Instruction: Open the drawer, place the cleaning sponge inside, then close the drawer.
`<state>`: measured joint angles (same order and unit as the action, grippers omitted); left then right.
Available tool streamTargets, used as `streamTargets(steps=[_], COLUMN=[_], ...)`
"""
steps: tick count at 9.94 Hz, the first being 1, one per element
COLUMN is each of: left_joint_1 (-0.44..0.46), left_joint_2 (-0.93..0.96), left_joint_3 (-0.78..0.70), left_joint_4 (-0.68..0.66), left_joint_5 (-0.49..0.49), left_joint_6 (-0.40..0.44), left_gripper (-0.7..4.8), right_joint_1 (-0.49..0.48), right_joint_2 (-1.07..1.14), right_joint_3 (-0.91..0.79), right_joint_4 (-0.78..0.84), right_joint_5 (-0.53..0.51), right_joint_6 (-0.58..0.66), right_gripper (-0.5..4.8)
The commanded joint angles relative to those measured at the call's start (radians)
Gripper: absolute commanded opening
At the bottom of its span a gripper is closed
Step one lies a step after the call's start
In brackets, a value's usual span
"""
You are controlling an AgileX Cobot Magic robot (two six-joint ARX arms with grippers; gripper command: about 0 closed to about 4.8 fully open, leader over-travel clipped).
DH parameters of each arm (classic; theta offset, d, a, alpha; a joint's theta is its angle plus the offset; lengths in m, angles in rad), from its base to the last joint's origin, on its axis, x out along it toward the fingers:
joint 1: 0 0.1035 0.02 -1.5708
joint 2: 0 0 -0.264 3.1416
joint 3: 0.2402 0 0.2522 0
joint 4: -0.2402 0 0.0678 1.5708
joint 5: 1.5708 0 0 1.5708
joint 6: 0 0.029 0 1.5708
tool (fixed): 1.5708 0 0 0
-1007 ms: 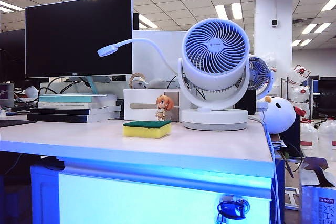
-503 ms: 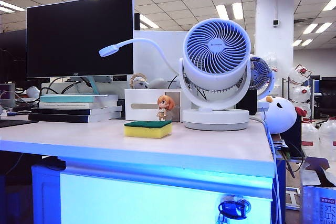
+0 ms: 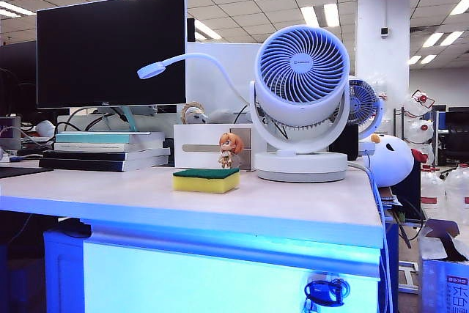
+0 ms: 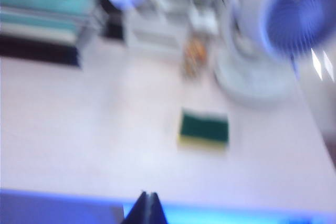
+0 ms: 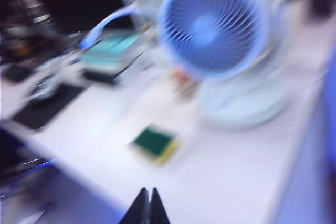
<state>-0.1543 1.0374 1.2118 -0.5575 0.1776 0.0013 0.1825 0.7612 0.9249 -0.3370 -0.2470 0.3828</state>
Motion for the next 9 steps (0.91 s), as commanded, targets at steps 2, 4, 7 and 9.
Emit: streamTargets(steps=[2,4,7,9], left_joint_1=[-0.15,-0.211,-0.229,-0.247], left_joint_2=[0.071,0.073,0.072,0.073], left_joint_3=[0.078,0.078,0.08,0.08], left_joint_4=[-0.13,-0.125,-0.098,-0.092], left_joint_5=[0.006,0.002,0.021,0.026], left_joint_6=[0.099,0.096,0.095,0.096], left_gripper=[-0.05,-0.05,-0.05,-0.05], right_joint_1=[0.0,-0.03,-0.112,-0.129], right_joint_2=[0.127,0.243,0.521,0.71], right_joint_3=[0.012,0.008,0.007,0.006], right_joint_4=[-0.005,-0.011,-0.05,-0.055], right_joint_5=[-0.19,-0.316,-0.568,-0.575], right_joint_6=[0.178,0.219,0.176,0.125], right_gripper=[-0.02,-0.01,-0.01,-0.01])
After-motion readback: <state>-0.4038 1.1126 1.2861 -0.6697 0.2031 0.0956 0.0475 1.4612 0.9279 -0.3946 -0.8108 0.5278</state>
